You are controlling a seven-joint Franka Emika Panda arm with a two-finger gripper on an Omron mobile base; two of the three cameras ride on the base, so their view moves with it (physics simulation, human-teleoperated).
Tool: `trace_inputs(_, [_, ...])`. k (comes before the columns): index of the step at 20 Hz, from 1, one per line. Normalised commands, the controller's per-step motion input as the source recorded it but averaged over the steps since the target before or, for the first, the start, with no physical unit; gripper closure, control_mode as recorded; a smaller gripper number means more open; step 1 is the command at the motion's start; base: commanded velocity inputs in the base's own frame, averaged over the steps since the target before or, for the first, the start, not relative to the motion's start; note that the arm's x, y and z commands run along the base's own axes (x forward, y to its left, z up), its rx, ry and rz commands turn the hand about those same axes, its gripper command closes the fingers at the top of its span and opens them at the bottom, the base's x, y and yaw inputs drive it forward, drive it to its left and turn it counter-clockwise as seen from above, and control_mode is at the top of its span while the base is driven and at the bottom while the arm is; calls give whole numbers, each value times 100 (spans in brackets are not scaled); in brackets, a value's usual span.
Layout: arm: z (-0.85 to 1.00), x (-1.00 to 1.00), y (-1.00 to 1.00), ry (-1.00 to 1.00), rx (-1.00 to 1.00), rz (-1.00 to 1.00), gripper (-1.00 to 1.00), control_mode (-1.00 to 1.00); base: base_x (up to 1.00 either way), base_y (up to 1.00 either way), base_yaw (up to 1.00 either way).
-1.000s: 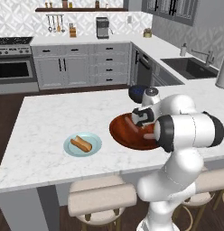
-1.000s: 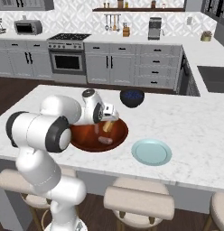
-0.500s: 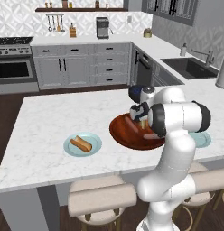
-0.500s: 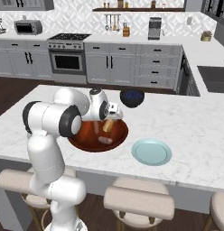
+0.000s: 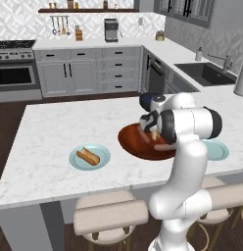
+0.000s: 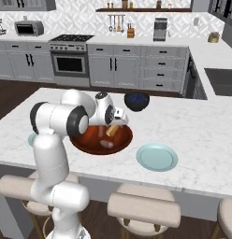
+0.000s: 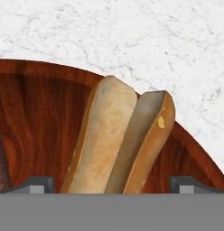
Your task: Place one bun and one sausage from the bowl on each plate.
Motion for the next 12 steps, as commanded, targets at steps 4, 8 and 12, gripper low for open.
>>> trace_inputs(4, [-20, 3, 0, 0, 1, -7, -100, -100, 0, 0, 0])
trace_inputs(8, [-15, -2, 7, 0, 0, -1, 100, -100, 0, 0, 0])
trace_inputs(12, [5, -6, 10, -2, 4, 0, 100, -100, 0, 0, 0])
